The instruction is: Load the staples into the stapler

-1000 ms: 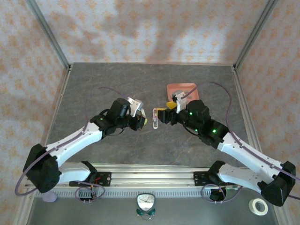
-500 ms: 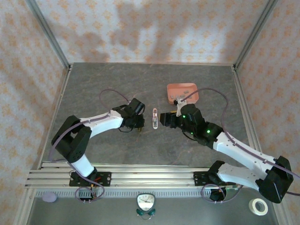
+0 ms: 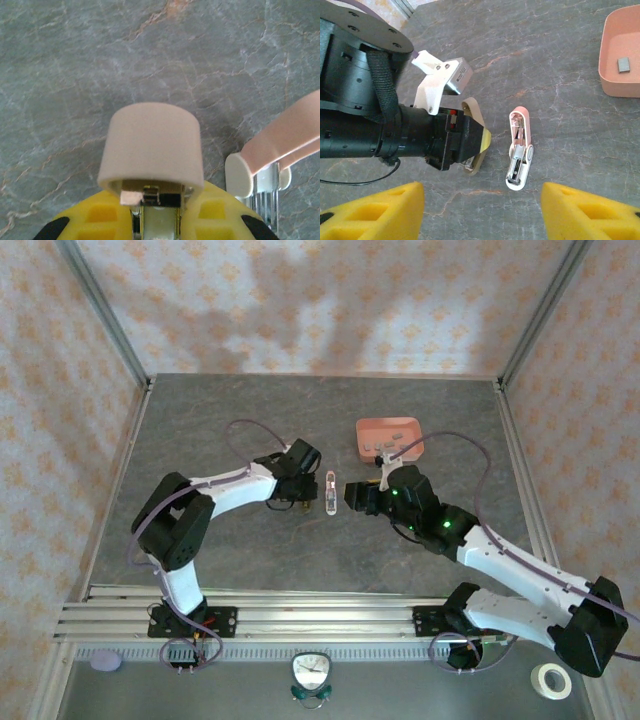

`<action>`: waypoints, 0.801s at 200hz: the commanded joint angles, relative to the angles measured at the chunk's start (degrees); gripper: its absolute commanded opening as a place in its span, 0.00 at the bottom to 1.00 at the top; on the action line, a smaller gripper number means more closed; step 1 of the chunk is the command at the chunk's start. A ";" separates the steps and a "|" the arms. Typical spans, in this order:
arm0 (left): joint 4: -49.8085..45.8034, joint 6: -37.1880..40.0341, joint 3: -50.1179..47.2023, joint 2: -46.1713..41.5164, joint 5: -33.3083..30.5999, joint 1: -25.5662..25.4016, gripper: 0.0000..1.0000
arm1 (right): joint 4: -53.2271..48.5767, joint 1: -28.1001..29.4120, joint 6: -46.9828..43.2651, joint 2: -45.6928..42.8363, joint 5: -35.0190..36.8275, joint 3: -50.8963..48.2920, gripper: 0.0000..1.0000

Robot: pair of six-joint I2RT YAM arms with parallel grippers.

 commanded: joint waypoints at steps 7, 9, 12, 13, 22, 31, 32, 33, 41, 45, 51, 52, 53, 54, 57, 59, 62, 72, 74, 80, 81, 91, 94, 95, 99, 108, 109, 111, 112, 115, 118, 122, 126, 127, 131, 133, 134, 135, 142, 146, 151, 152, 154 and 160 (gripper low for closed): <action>-2.80 1.55 2.99 1.85 -1.83 -0.37 0.13 | -0.32 -0.06 0.51 -1.45 2.08 -0.58 0.63; -2.78 1.57 3.01 1.96 -1.70 -0.37 0.13 | -0.34 -0.11 0.51 -1.49 2.05 -0.58 0.63; -2.79 1.57 3.02 2.06 -1.55 -0.35 0.13 | -0.39 -0.12 0.54 -1.53 2.04 -0.58 0.63; -2.78 1.56 3.02 2.10 -1.50 -0.36 0.13 | -0.37 -0.12 0.57 -1.53 2.04 -0.58 0.63; -2.56 1.47 3.06 2.43 -0.99 -0.37 0.14 | -0.43 -0.09 0.52 -1.62 2.16 -0.57 0.63; -2.55 1.32 3.06 2.75 -0.61 -0.37 0.13 | -0.56 -0.13 0.54 -1.71 2.14 -0.48 0.63; -2.53 1.30 3.04 2.80 -0.59 -0.37 0.13 | -0.59 -0.13 0.53 -1.71 2.18 -0.49 0.63; -2.52 1.25 3.03 2.82 -0.49 -0.37 0.13 | -0.55 -0.13 0.52 -1.71 2.19 -0.49 0.63; -2.65 1.11 2.98 3.01 -0.22 -0.44 0.13 | -0.68 -0.15 0.54 -1.67 2.07 -0.36 0.63; -2.73 1.03 2.97 3.11 -0.14 -0.45 0.13 | -0.78 -0.09 0.58 -1.64 2.05 -0.32 0.63; -2.96 1.03 2.89 3.13 -0.19 -0.53 0.14 | -0.91 -0.13 0.48 -1.63 2.05 -0.28 0.63; -3.00 1.03 2.91 3.12 -0.21 -0.54 0.13 | -0.93 -0.13 0.45 -1.63 2.04 -0.17 0.63; -2.98 1.03 2.92 3.11 -0.21 -0.54 0.13 | -0.90 -0.13 0.44 -1.62 2.04 -0.11 0.63; -3.01 1.03 2.88 3.11 -0.21 -0.54 0.13 | -0.98 -0.13 0.47 -1.62 2.04 -0.13 0.63; -3.08 1.03 2.82 3.04 -0.26 -0.59 0.13 | -1.01 -0.13 0.45 -1.62 2.05 -0.11 0.63; -3.05 1.05 2.72 3.02 -0.34 -0.60 0.13 | -1.08 -0.09 0.50 -1.62 2.08 -0.14 0.63; -3.04 1.04 2.60 2.94 -0.36 -0.63 0.13 | -1.13 -0.12 0.43 -1.64 2.07 -0.12 0.63; -3.11 0.95 2.30 2.68 -0.39 -0.59 0.14 | -1.13 -0.15 0.35 -1.62 2.07 -0.06 0.63; -3.06 0.87 2.20 2.63 -0.39 -0.62 0.14 | -1.09 -0.16 0.34 -1.62 2.05 -0.06 0.63; -3.04 0.78 1.92 2.42 -0.36 -0.63 0.15 | -1.11 -0.13 0.25 -1.62 1.91 -0.06 0.63; -3.00 0.77 1.89 2.37 -0.37 -0.59 0.15 | -1.12 -0.13 0.16 -1.62 1.93 -0.01 0.63; -2.97 0.63 1.54 2.22 -0.10 -0.63 0.15 | -1.27 -0.13 -0.26 -1.54 1.61 0.26 0.63; -3.03 0.61 1.47 2.12 0.03 -0.75 0.15 | -1.47 -0.13 -0.42 -1.47 1.67 0.40 0.63; -2.99 0.60 1.40 2.08 0.08 -0.74 0.15 | -1.52 -0.04 -0.48 -1.46 1.68 0.44 0.63; -3.01 0.46 1.35 2.05 0.23 -0.66 0.15 | -1.76 -0.15 -0.67 -1.41 1.68 0.61 0.63; -3.09 0.21 1.01 1.88 0.47 -0.72 0.15 | -2.23 -0.13 -1.08 -1.32 1.69 1.08 0.63; -3.06 0.22 0.96 1.84 0.48 -0.72 0.16 | -2.30 -0.13 -1.16 -1.29 1.69 1.09 0.63; -2.98 0.17 0.89 1.84 0.48 -0.72 0.16 | -2.28 -0.08 -1.23 -1.28 1.73 1.20 0.63; -3.01 0.16 0.81 1.82 0.49 -0.72 0.16 | -2.32 -0.06 -1.28 -1.28 1.71 1.23 0.63; -2.96 0.10 0.67 1.71 0.59 -0.72 0.15 | -2.48 -0.07 -1.35 -1.27 1.69 1.35 0.63; -2.80 0.11 0.53 1.65 0.68 -0.71 0.15 | -2.58 -0.07 -1.40 -1.27 1.71 1.43 0.63; -2.82 0.04 0.32 1.59 0.76 -0.72 0.15 | -2.62 -0.13 -1.54 -1.19 1.80 1.51 0.63; -2.87 -0.08 0.17 1.49 0.79 -0.72 0.15 | -2.62 -0.12 -1.63 -1.19 1.83 1.63 0.63; -2.87 -0.10 0.14 1.51 0.77 -0.72 0.15 | -2.63 -0.08 -1.66 -1.18 1.80 1.62 0.63; -2.87 -0.28 -0.01 1.30 0.71 -0.74 0.15 | -2.57 -0.09 -1.63 -1.10 1.79 1.70 0.63; -2.80 -0.35 -0.07 1.23 0.74 -0.77 0.15 | -2.62 -0.08 -1.69 -1.10 1.78 1.70 0.63; -2.79 -0.41 -0.15 1.16 0.70 -0.75 0.15 | -2.62 -0.10 -1.69 -1.10 1.78 1.70 0.63; -2.74 -0.44 -0.24 1.16 0.73 -0.73 0.15 | -2.63 -0.16 -1.73 -1.10 1.78 1.74 0.63; -2.53 -0.80 -0.60 0.92 0.71 -0.81 0.15 | -2.58 -0.14 -1.76 -1.01 1.77 1.70 0.63; -2.28 -0.96 -0.90 0.70 0.77 -0.81 0.16 | -2.59 -0.11 -1.70 -0.94 1.83 1.70 0.63; -2.16 -1.07 -1.15 0.57 0.84 -0.81 0.16 | -2.56 -0.11 -1.72 -0.88 1.81 1.70 0.63; -2.07 -1.12 -1.13 0.56 0.84 -0.81 0.16 | -2.55 -0.12 -1.75 -0.86 1.75 1.70 0.63; -2.01 -1.16 -1.25 0.54 0.75 -0.81 0.16 | -2.55 -0.08 -1.72 -0.84 1.72 1.70 0.63; -1.94 -1.17 -1.39 0.51 0.59 -0.89 0.16 | -2.41 -0.13 -1.74 -0.75 1.67 1.70 0.63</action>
